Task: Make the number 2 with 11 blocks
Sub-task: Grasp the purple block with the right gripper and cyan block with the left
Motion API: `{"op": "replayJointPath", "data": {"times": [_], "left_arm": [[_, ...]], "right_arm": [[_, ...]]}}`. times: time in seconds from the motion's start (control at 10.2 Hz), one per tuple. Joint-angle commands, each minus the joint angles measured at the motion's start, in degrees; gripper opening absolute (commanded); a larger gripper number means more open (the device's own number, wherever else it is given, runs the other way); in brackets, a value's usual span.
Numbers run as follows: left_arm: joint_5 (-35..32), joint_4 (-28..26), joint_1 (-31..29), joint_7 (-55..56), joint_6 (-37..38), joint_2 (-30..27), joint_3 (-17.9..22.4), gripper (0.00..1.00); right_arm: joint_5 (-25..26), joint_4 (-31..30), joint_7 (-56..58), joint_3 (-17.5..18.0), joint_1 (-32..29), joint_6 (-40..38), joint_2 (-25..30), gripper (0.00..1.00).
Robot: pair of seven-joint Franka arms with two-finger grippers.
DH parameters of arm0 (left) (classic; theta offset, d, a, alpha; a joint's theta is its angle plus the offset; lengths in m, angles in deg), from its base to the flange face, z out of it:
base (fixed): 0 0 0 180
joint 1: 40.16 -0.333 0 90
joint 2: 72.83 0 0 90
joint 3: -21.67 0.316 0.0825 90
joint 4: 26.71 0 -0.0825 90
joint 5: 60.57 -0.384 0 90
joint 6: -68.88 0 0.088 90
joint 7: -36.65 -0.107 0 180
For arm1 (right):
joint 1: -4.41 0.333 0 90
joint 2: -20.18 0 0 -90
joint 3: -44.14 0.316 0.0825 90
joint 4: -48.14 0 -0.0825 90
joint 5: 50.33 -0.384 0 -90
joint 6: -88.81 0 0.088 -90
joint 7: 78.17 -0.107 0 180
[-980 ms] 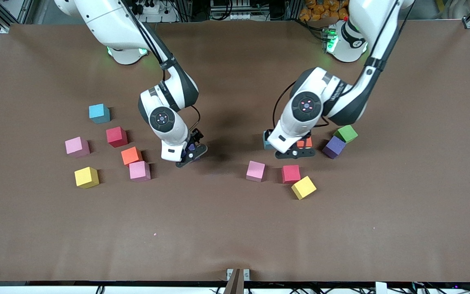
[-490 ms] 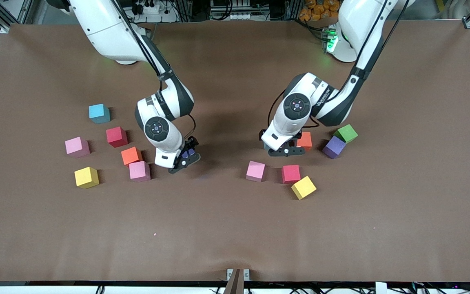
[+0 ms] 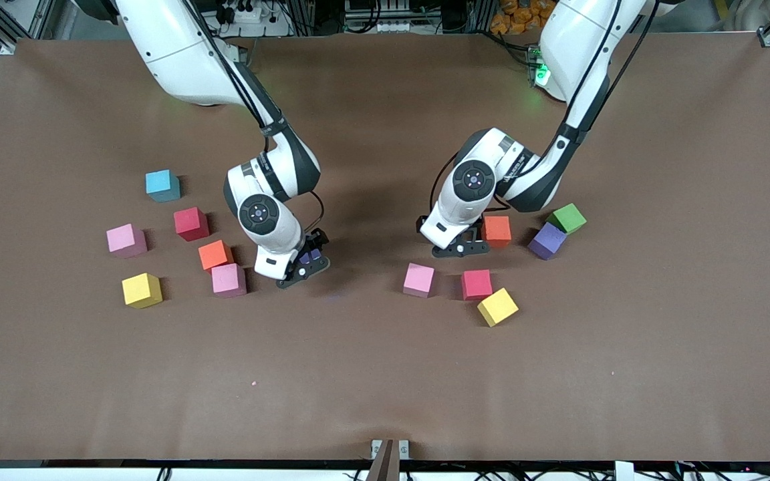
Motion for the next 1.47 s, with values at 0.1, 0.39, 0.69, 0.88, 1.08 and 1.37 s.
{"op": "replayJointPath", "data": {"times": [0.1, 0.39, 0.69, 0.88, 1.08, 1.37], "left_arm": [[-1.7, 0.1, 0.6, 2.2, -1.1, 1.4, 0.4, 0.89], [-1.6, -0.5, 1.1, 6.8, -0.9, 1.2, 0.2, 0.38], [-1.6, -3.6, 2.7, 13.2, -0.3, -1.6, -1.9, 0.30], [-1.6, -4.7, 2.6, 16.8, 0.9, -3.1, -5.0, 0.29], [-1.6, -4.7, 2.6, 19.1, 2.7, -4.9, -9.2, 0.29], [-1.6, -5.2, 2.8, 22.5, 3.7, -4.9, -15.6, 0.29]], "right_arm": [[-0.9, 1.6, -0.5, 0.4, -0.4, -0.8, -0.4, 1.00], [-0.9, 1.0, -0.9, 0.4, -0.1, -1.5, 0.1, 1.00], [-0.9, 1.0, -1.8, 0.5, -0.1, -3.0, 0.7, 0.81], [-0.9, 1.0, -1.8, 0.4, -0.4, -4.1, 1.5, 0.38], [-0.8, 1.1, -1.1, 0.3, -0.9, -5.9, 3.0, 0.35], [0.6, -0.8, -0.4, 0.3, -0.4, -8.5, 7.0, 0.35]]}}
